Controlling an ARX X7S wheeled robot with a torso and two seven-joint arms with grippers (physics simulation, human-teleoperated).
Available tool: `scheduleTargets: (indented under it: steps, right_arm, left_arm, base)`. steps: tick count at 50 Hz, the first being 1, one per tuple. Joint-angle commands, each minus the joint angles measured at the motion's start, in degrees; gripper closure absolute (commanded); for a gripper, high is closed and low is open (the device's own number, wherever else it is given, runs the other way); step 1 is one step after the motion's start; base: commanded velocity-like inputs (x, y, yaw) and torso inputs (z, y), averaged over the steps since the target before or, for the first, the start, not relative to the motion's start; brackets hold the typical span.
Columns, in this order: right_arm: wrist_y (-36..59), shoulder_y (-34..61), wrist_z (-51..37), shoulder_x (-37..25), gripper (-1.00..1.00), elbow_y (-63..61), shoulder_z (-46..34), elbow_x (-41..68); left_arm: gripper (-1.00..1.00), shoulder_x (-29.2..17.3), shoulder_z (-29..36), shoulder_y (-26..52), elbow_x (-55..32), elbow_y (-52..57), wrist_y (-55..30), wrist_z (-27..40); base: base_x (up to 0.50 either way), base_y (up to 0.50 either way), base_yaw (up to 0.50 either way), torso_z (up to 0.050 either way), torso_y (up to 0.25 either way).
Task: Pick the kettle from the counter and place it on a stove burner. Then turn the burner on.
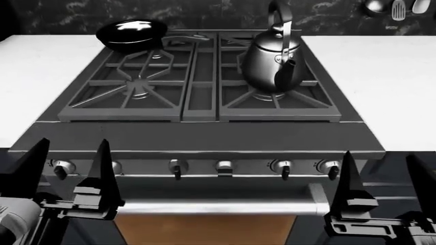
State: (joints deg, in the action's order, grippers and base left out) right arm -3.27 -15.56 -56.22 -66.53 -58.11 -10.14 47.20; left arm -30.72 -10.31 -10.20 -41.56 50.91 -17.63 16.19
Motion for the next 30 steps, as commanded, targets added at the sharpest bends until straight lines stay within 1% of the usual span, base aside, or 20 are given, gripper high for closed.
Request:
scheduleTargets:
  steps: [1, 15, 30]
  right_arm:
    - [-3.3, -3.4, -0.5, -0.9, -1.0, 0.8, -0.4, -1.8]
    - [-5.2, -6.5, -1.5, -2.1, -1.0, 1.3, 0.6, -2.3]
    - [-6.2, -8.4, -1.6, -2.4, -1.0, 1.8, 0.6, -2.9]
  left_arm:
    - [-1.0, 0.9, 0.9, -0.9, 1.3, -1.0, 1.3, -0.7]
    - [-1.0, 1.9, 1.3, -2.6, 2.4, -2.5, 3.4, -2.0]
    - [-1.0, 2.5, 2.0, -3.6, 3.6, -3.3, 4.6, -2.4]
  base:
    - [0.0, 0.0, 0.0, -0.034, 0.0]
    - [0.0, 0.0, 0.0, -0.036, -0.005]
    - [0.0, 0.0, 0.0, -0.043, -0.028]
